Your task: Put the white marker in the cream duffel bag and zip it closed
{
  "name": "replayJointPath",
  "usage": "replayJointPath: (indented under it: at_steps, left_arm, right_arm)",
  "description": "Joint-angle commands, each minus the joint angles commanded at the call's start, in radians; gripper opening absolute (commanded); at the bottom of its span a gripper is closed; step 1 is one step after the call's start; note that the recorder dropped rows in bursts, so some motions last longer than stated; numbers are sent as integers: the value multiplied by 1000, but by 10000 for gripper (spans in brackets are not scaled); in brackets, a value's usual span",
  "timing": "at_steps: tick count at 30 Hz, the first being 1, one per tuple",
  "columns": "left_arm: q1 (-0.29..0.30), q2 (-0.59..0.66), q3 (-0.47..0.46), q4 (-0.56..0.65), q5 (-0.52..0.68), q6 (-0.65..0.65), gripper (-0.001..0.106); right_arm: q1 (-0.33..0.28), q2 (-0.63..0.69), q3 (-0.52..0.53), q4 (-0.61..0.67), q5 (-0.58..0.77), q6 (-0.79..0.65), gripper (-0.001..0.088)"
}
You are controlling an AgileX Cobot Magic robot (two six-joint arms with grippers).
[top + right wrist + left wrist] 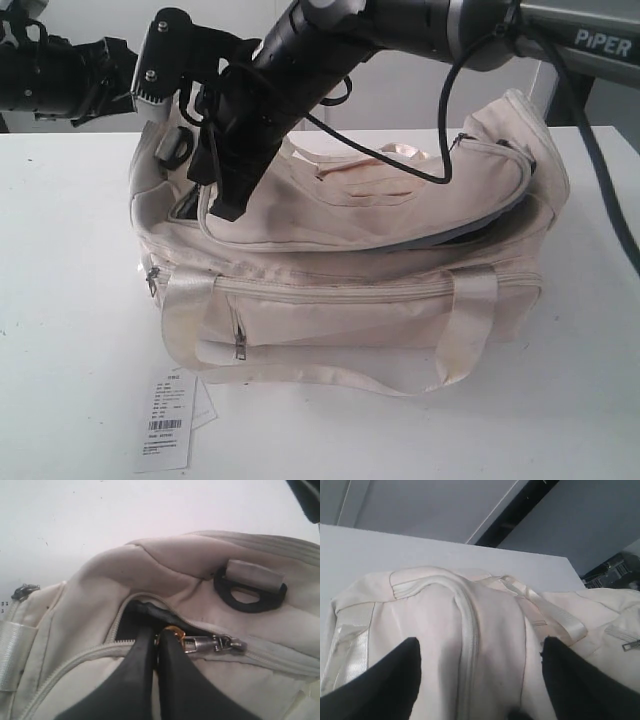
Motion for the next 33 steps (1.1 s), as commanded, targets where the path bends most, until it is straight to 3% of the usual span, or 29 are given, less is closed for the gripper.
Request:
replayJointPath:
  at_steps: [4,8,20,21,23,26,33]
  left_arm:
    - [-3,87,-141,148,114,-126,714]
    - [-3,140,-221,269,126,-227,714]
    - [-32,196,-244,199,118,-219,693]
    - [-37,196,-244,199,116,-219,664]
    - [-39,196,-244,199,98,-219,495]
    - [-39,196,-244,197,76,-207,33]
    - [-37,196,-244,169,59,-208,6]
  right_arm:
    - [0,0,0,8,-6,0,0]
    - [0,0,0,8,-14,0,0]
    - [0,0,0,12,-22,0,0]
    - [0,0,0,12,-22,0,0]
    - [0,0,0,12,-22,0,0]
    - [0,0,0,30,-11,0,0]
    - [0,-5,0,81,25,0,0]
